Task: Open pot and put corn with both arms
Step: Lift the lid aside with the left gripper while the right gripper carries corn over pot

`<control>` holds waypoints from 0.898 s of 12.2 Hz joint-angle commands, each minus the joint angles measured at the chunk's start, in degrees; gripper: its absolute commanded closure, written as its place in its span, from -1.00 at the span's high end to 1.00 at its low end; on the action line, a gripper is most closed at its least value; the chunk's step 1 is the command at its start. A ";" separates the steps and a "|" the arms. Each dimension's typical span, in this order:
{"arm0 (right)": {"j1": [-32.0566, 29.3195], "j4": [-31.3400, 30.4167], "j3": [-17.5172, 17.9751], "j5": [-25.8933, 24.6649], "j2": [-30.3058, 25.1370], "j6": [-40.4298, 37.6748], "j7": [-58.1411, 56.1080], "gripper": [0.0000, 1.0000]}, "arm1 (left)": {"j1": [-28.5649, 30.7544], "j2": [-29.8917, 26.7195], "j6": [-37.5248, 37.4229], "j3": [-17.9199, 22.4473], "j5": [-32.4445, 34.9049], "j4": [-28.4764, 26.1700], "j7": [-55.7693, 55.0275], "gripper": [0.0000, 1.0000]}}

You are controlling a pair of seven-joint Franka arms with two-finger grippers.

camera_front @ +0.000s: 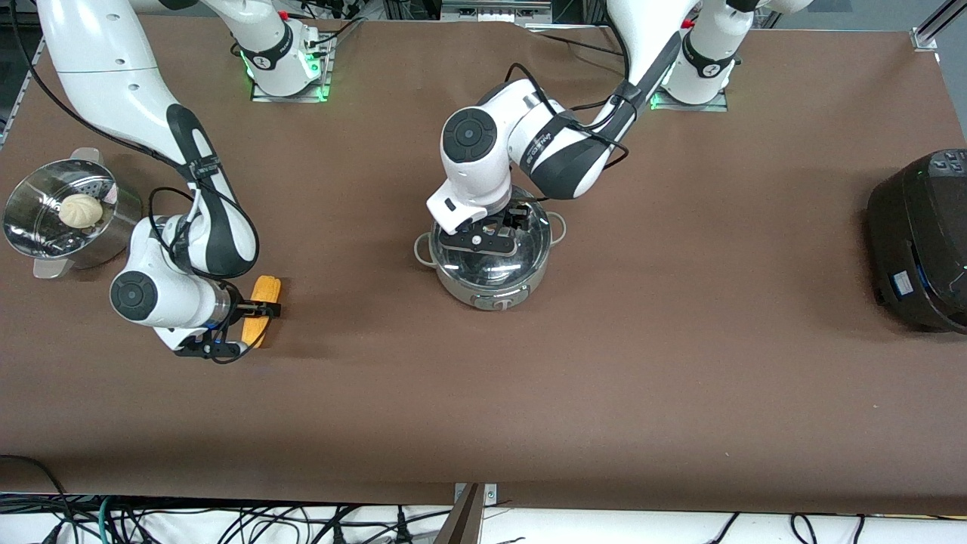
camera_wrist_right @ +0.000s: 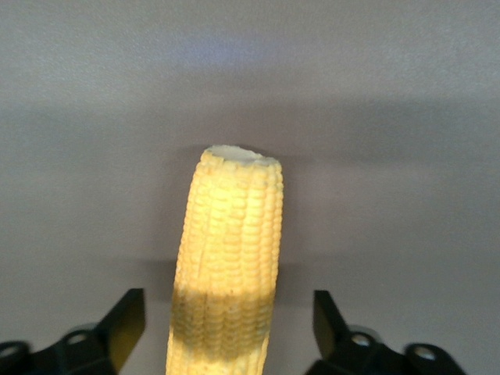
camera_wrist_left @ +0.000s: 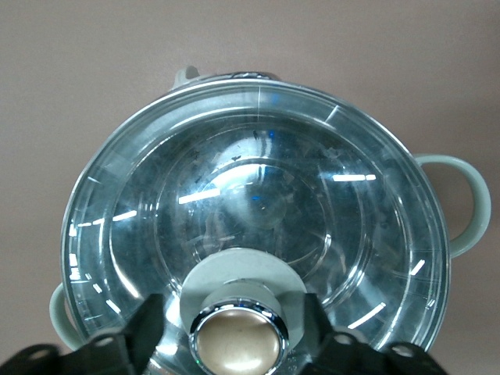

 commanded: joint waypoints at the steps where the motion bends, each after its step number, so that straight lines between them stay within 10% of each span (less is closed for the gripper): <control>1: 0.02 -0.59 0.01 0.81 -0.11 0.23 0.35 -0.87 | -0.49 -0.17 -0.67 0.39 0.75 -0.05 2.65 -0.17; 3: -0.33 -0.94 0.01 0.90 -0.11 0.22 0.26 -1.00 | 0.03 -0.78 -0.84 0.39 0.49 0.21 3.54 -0.85; 7: 0.02 -0.42 0.45 0.90 -0.54 -1.17 0.00 -1.00 | 3.62 -3.33 -3.13 0.13 -3.71 1.44 3.36 -1.00; 11: 0.11 2.57 2.37 2.83 -12.03 -18.54 0.35 -1.00 | 11.62 -6.32 -14.07 0.30 -5.76 9.77 4.06 -1.00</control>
